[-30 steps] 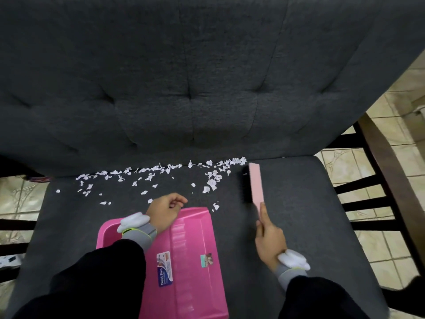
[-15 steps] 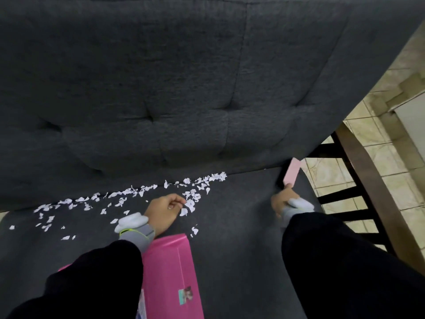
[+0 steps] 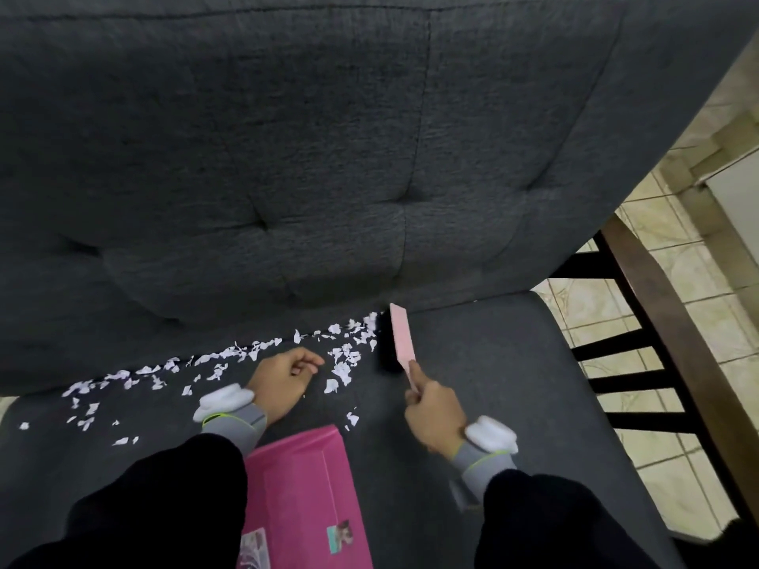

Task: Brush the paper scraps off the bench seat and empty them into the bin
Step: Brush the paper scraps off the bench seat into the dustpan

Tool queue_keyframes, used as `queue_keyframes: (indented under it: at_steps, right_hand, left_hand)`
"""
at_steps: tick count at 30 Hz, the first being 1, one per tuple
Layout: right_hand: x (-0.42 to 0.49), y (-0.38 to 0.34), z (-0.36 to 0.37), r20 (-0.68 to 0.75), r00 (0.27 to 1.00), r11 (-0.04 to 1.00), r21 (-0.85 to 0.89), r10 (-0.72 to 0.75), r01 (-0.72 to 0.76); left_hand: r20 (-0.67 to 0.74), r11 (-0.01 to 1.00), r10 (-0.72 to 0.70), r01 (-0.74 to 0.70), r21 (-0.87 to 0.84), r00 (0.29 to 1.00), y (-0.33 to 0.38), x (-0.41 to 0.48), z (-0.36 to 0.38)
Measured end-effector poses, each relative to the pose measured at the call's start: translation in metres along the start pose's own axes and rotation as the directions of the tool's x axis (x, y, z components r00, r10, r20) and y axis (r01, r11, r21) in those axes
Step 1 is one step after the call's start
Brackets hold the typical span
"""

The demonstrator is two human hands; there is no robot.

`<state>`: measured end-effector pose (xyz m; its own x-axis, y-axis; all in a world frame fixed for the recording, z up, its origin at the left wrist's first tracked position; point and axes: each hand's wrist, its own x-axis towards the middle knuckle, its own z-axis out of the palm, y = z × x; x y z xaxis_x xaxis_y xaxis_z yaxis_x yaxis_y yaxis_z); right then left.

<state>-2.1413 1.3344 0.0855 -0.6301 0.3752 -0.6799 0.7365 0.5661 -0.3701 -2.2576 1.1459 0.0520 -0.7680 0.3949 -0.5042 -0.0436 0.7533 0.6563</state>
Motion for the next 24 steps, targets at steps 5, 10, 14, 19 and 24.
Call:
queue_keyframes:
  at_steps: [5, 10, 14, 19, 24]
  right_hand:
    - [0.003, 0.032, -0.013, -0.188, 0.979, 0.997, 0.024, 0.075, -0.071]
    - [-0.005, 0.047, 0.007, -0.247, 0.959, 0.984, -0.082, 0.135, -0.159]
    - [-0.031, 0.02, 0.063, -0.126, 0.992, 0.993, -0.114, -0.031, 0.016]
    - [-0.052, -0.003, 0.1, -0.021, 0.97, 0.964, -0.119, -0.244, 0.239]
    - [-0.047, 0.024, 0.081, -0.232, 0.959, 0.985, -0.095, -0.163, 0.144]
  left_hand:
    - [-0.005, 1.0, -0.009, 0.009, -0.007, 1.0, -0.008, -0.015, -0.01]
    - [-0.026, 0.999, -0.053, 0.053, -0.004, 0.998, -0.025, -0.032, -0.022]
    - [-0.035, 0.996, -0.083, 0.083, 0.013, 0.996, -0.037, -0.055, -0.029]
    - [-0.076, 0.994, -0.108, 0.108, -0.007, 0.991, -0.05, -0.075, -0.04]
    - [-0.104, 0.992, -0.122, 0.123, -0.001, 0.987, -0.064, -0.095, -0.047]
